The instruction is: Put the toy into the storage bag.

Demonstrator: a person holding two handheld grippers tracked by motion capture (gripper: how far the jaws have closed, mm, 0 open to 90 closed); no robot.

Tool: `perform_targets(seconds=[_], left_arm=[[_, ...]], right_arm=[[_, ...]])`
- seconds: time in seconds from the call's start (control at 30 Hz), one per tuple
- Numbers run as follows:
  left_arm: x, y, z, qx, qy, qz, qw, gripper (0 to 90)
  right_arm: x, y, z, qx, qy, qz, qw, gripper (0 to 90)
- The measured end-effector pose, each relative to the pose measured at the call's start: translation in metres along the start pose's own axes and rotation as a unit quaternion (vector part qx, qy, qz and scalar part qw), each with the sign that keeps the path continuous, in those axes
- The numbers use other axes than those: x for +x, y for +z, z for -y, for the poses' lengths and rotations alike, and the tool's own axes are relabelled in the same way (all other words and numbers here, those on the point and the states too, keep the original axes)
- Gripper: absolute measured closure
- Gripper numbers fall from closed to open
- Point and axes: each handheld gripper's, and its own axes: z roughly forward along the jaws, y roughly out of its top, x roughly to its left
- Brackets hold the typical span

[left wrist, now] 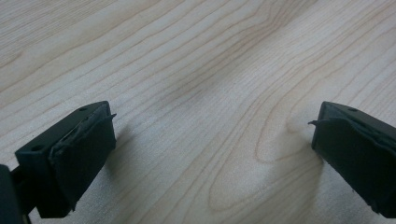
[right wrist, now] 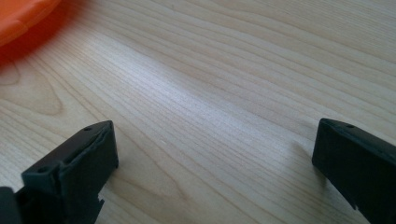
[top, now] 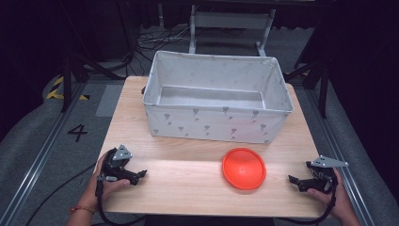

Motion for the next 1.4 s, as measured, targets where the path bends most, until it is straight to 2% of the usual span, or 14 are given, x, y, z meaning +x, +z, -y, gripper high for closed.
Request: perform_targets(seconds=[0.47,0.53,0.6,0.63,0.67,0.7,0.73,0.8,0.87,0.97,1.07,1.17,1.3,1.4], left_arm=[[0.000,0.000,0.000,0.000,-0.002,-0.001,1.0000,0.1],[0.001,0.000,-0.001,0.000,0.002,-0.001,1.0000,0.1],[0.001,0.001,-0.001,-0.001,-0.001,0.000,1.0000,0.1],[0.000,0.001,-0.001,-0.001,-0.001,-0.002,1.0000,0.1],[0.000,0.001,-0.001,-0.001,-0.001,-0.002,1.0000,0.1],[0.000,0.001,-0.001,-0.001,-0.002,-0.002,1.0000,0.1],[0.000,0.001,-0.001,-0.001,-0.002,-0.002,1.0000,0.2],[0.000,0.001,-0.001,-0.001,-0.002,-0.003,1.0000,0.2],[0.000,0.001,-0.001,0.000,-0.003,-0.002,1.0000,0.2],[0.000,0.001,-0.001,-0.001,-0.002,-0.003,1.0000,0.2],[0.000,0.001,-0.001,0.000,-0.003,-0.002,1.0000,0.2],[0.000,0.001,-0.001,0.000,-0.003,-0.002,1.0000,0.1],[0.000,0.001,-0.001,-0.001,-0.002,-0.003,1.0000,0.2],[0.000,0.001,-0.001,0.000,-0.003,-0.002,1.0000,0.2]], right_arm=[[0.000,0.000,-0.001,0.003,0.007,0.005,1.0000,0.8],[-0.001,0.000,-0.002,0.001,0.009,0.008,0.9999,9.1],[-0.001,-0.004,-0.006,-0.009,0.006,0.005,0.9999,27.9],[0.000,-0.006,-0.009,-0.013,0.005,0.003,0.9999,19.3],[0.000,-0.006,-0.009,-0.013,0.005,0.003,0.9999,19.3],[0.002,-0.009,-0.017,-0.017,-0.002,-0.002,0.9998,18.0],[0.005,-0.012,-0.024,-0.025,-0.002,-0.010,0.9996,22.8],[0.012,-0.015,-0.038,-0.038,-0.007,-0.027,0.9989,19.2],[0.022,-0.014,-0.054,-0.039,-0.024,-0.032,0.9984,20.8],[0.036,-0.008,-0.070,-0.048,-0.030,-0.054,0.9970,22.2],[0.047,0.000,-0.079,-0.049,-0.039,-0.060,0.9962,22.6],[0.058,0.015,-0.087,-0.029,-0.052,-0.078,0.9952,22.6],[0.068,0.035,-0.093,-0.009,-0.051,-0.102,0.9934,22.8],[0.073,0.050,-0.094,0.011,-0.067,-0.102,0.9925,22.8]])
